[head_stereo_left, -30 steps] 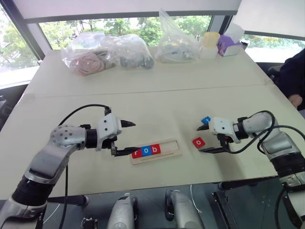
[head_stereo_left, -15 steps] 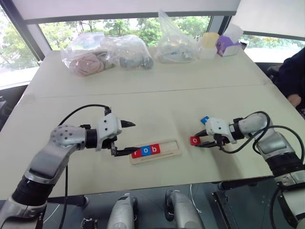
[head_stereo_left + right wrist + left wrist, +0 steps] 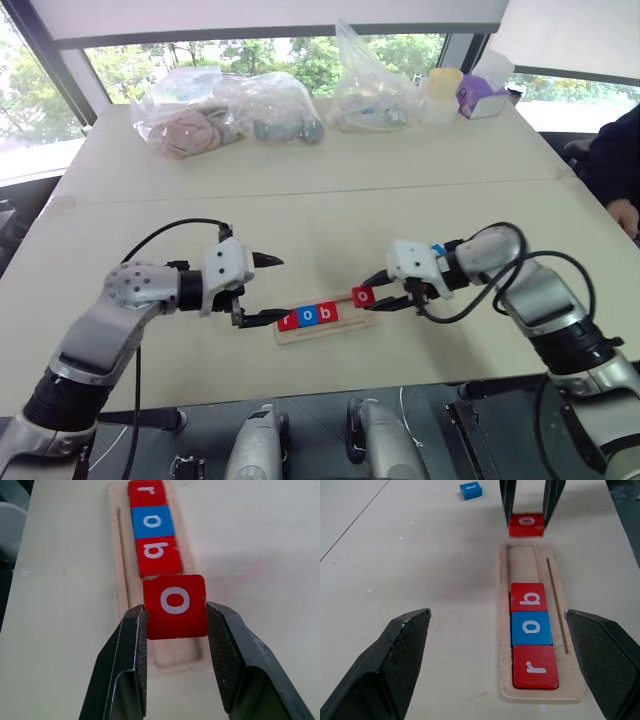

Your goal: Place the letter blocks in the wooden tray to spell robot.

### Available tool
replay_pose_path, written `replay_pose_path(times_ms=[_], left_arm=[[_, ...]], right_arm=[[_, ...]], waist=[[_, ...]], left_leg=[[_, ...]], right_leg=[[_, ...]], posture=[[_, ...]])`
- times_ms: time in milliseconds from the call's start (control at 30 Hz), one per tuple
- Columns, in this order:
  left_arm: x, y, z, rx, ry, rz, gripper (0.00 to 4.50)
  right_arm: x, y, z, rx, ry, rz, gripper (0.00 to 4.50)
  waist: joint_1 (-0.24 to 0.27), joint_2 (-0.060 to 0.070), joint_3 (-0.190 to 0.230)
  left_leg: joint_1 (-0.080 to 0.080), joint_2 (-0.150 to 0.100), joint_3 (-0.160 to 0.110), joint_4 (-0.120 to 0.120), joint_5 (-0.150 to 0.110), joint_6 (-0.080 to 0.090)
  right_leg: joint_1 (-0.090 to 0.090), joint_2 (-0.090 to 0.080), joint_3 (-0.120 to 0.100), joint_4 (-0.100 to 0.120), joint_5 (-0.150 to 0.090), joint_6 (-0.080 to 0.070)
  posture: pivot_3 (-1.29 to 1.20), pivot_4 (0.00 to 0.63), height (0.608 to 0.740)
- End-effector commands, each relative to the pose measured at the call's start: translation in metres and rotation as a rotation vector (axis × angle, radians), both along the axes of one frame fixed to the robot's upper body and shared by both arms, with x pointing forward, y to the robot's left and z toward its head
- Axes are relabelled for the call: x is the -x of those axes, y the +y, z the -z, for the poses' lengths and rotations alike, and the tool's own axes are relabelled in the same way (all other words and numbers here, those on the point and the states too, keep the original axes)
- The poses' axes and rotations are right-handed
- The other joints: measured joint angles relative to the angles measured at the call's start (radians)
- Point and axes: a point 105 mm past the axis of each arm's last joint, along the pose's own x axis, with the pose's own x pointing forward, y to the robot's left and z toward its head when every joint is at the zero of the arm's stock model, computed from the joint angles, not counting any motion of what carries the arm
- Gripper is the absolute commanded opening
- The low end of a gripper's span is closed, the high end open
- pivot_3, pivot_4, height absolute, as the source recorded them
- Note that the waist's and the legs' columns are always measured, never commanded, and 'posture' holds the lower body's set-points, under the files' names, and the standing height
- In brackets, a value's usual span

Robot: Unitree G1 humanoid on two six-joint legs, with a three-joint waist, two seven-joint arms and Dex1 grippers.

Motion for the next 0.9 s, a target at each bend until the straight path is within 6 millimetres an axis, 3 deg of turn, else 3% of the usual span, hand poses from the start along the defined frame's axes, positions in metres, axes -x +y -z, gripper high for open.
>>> replay_pose_path(times_ms=[33, 467, 900], left_arm=[[0.005, 0.001, -0.013, 0.001, -0.047, 0.019, 4.5], [0.007, 0.001, -0.013, 0.008, -0.048, 0.001, 4.5], [0.006, -0.001, -0.013, 0.013, -0.044, 0.004, 4.5]], right_arm=[[-0.003, 0.008, -0.005, 0.0, -0.015, -0.02, 1.12], [-0.004, 0.016, 0.011, 0.016, 0.015, -0.029, 1.12], [-0.011, 0.017, 0.011, 0.012, -0.008, -0.016, 1.12]], waist=[[0.0, 0.0, 0.0], [-0.001, 0.0, 0.0], [-0.001, 0.0, 0.0]], left_leg=[[0.0, 0.0, 0.0, 0.0, 0.0, 0.0], [0.0, 0.0, 0.001, 0.0, 0.0, 0.0], [0.0, 0.0, 0.002, 0.0, 0.0, 0.0]], right_leg=[[0.0, 0.0, 0.0, 0.0, 0.0, 0.0], [0.0, 0.0, 0.0, 0.0, 0.001, -0.001], [0.0, 0.0, 0.0, 0.0, 0.001, -0.001]], posture=[[0.0, 0.15, 0.74], [0.0, 0.15, 0.74], [0.0, 0.15, 0.74]])
